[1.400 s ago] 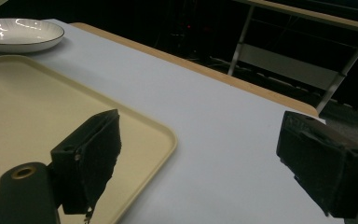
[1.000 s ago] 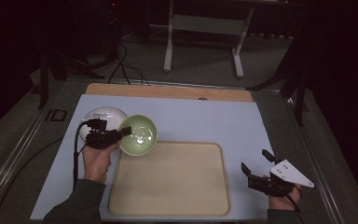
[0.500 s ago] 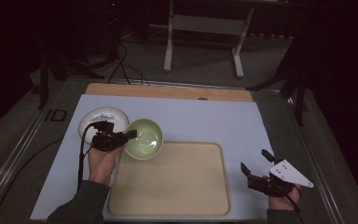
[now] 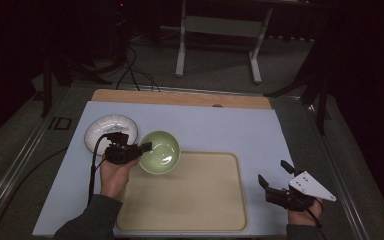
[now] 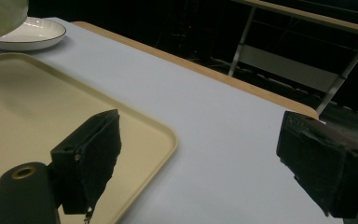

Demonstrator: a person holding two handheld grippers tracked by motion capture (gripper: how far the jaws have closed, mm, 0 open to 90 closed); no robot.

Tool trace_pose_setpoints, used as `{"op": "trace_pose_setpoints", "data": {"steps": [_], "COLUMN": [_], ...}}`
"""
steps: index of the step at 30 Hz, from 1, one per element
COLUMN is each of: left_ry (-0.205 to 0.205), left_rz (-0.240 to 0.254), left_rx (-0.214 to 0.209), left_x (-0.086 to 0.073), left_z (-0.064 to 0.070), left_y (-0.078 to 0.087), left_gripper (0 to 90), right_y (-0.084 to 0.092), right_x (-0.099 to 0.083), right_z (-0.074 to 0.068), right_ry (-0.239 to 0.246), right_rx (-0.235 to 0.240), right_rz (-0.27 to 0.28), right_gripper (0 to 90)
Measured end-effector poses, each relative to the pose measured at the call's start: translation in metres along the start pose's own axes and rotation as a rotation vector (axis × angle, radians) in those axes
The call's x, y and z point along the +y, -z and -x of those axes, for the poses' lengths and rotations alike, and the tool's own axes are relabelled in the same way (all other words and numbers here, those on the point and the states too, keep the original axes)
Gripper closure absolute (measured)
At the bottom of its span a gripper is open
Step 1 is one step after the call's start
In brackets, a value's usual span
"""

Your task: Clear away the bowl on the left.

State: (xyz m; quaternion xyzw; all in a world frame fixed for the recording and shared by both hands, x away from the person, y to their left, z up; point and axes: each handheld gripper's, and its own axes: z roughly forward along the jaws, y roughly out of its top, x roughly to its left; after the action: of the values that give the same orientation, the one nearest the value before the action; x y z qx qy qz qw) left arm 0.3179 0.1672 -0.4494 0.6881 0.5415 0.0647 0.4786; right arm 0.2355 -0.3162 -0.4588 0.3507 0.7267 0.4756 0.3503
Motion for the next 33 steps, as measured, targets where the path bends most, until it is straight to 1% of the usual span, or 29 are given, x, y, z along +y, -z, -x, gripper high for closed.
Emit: {"op": "trace_pose_setpoints", "data": {"steps": [3,15,33], "left_ry": [0.003,-0.016,-0.038], "left_rz": [-0.006,-0.031,-0.069], "left_rx": [-0.002,0.002,-0.007], "left_x": [-0.001,-0.005,-0.010], "left_z": [0.001,0.006,0.014], "left_y": [-0.002,-0.008,-0.018], "left_gripper": [82.9,82.9,82.9], "right_y": [0.000,0.000,-0.001], "right_x": [0.000,0.000,0.000], "right_z": [0.000,0.000,-0.001], "right_ry": [0.001,0.003,0.004], "right_rx": [0.001,0.002,0.007], "right_rz": [0.000,-0.001,-0.001], "right_gripper": [13.4,13.4,13.4]}}
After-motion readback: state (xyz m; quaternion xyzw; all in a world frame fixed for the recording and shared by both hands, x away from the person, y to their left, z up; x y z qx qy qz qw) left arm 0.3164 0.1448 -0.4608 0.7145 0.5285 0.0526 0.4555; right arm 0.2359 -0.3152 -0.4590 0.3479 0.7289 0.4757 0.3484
